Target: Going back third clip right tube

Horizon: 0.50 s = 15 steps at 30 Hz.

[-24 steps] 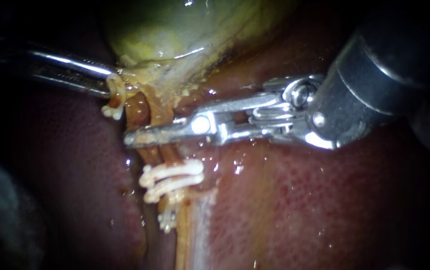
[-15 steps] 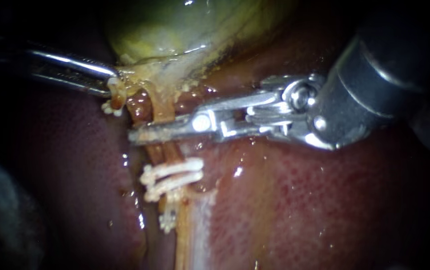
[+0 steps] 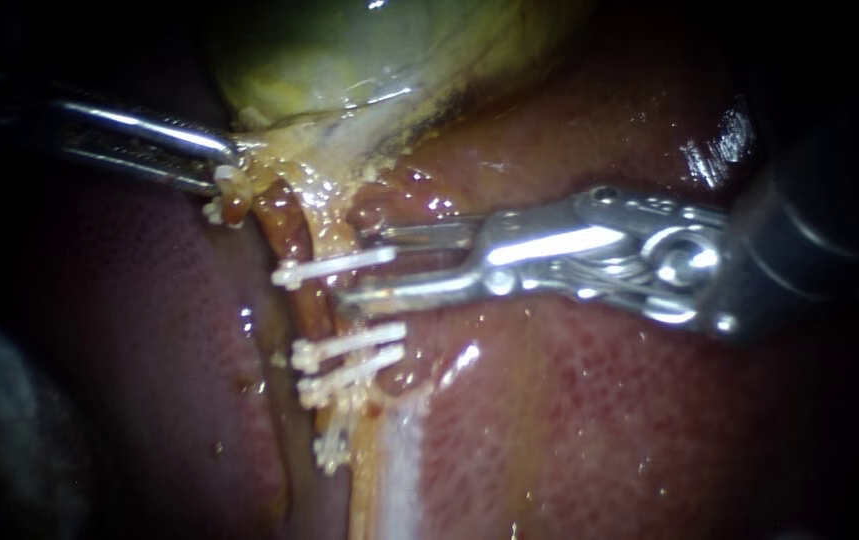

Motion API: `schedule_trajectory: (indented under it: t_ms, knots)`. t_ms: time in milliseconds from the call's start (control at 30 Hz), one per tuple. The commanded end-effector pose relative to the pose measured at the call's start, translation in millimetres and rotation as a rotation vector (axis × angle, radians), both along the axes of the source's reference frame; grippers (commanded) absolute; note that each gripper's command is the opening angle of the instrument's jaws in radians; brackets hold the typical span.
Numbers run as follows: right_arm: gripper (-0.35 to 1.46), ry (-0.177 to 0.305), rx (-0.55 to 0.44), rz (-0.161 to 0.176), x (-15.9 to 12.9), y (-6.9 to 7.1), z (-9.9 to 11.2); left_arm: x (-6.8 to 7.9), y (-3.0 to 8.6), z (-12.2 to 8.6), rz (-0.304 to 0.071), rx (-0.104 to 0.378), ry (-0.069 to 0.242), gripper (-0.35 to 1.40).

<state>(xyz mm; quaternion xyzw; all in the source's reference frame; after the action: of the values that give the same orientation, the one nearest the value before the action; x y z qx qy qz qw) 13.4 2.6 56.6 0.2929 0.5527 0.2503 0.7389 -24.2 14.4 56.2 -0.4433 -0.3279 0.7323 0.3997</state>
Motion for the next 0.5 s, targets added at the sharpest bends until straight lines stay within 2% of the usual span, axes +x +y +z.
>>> schedule_trajectory:
  t_ms: [33,233,400,500]
  knots:
    - [0.5,0.007,-0.028,-0.009,-0.6,-0.1,-0.3,0.1,0.0,0.0,0.001,0.0,-0.001,-0.35]
    - [0.5,0.038,-0.12,-0.048,-4.3,-1.0,-1.9,0.1,0.0,0.0,0.001,0.0,-0.001,-0.35]
    - [0.5,0.044,-0.163,-0.06,-6.7,-2.0,-3.1,0.1,0.0,0.0,0.001,0.0,-0.001,-0.35]
    - [0.5,0.041,-0.183,-0.061,-7.9,-2.1,-3.6,0.1,0.0,0.0,0.001,0.0,-0.001,-0.35]
